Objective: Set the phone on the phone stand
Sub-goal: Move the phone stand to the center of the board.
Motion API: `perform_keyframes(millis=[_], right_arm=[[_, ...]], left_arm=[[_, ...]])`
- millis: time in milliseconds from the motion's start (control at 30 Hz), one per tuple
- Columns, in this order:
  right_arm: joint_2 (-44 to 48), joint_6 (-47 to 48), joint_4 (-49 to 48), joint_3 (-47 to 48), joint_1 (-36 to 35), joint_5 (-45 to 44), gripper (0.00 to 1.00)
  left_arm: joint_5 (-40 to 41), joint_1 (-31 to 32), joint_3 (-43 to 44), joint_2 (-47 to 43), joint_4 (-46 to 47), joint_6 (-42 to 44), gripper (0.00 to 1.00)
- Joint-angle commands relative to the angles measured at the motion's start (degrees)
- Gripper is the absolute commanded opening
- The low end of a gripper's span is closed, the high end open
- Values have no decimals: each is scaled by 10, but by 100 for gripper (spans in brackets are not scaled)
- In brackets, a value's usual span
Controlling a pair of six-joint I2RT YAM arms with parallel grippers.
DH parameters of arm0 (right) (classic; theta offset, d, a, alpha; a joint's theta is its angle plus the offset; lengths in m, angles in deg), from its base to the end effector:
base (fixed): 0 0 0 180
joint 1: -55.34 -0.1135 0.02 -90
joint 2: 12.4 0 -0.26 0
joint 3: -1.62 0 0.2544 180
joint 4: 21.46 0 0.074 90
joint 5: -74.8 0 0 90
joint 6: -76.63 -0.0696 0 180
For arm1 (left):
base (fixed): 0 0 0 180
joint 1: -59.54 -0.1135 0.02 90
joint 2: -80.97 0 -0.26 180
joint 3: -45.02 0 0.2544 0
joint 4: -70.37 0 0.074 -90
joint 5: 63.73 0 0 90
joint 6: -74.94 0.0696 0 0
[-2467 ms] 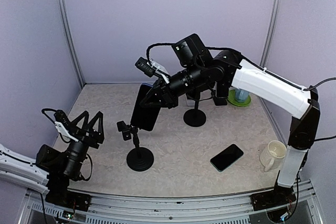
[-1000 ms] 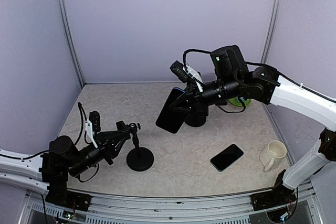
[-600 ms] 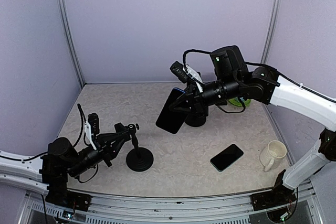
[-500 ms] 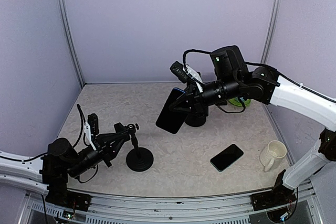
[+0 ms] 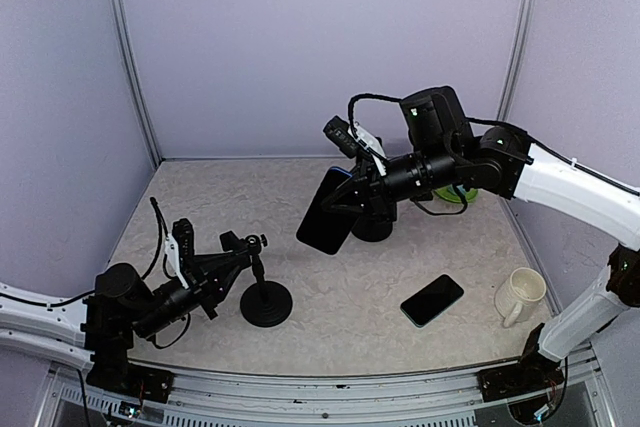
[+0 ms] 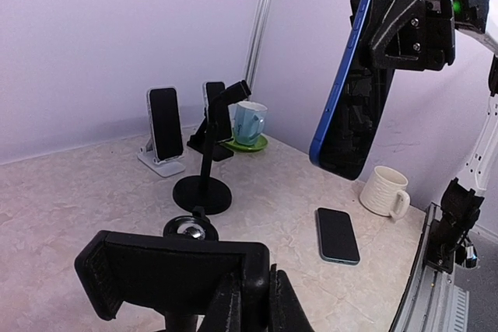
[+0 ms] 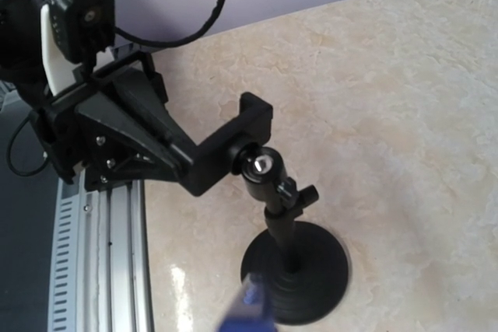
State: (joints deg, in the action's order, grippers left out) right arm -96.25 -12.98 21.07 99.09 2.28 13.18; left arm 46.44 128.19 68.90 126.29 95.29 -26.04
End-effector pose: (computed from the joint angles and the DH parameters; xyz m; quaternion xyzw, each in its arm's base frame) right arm 0.1886 0.3058 0.3665 -0.4868 0.6897 0.4078 0.3479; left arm 0.0999 -0.1897 0.2138 0.2137 0.6526 -0.3669 0.6276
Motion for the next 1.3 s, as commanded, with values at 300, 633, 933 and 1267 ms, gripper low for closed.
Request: perform_keyframes(millis=[300, 633, 933, 1267], right_arm=[[-8, 9, -14, 39, 5, 16, 0], [-14, 14, -10, 55, 8, 16, 0], [-8, 23, -6, 75, 30, 26, 0], [10, 28, -4, 77, 43, 22, 0]], left_arm=[[-9, -3, -33, -14, -109, 75, 0], [27, -3, 7, -21, -70, 159, 0], [78, -13, 67, 129, 115, 262, 0], [188, -11, 185, 297, 263, 297, 0]])
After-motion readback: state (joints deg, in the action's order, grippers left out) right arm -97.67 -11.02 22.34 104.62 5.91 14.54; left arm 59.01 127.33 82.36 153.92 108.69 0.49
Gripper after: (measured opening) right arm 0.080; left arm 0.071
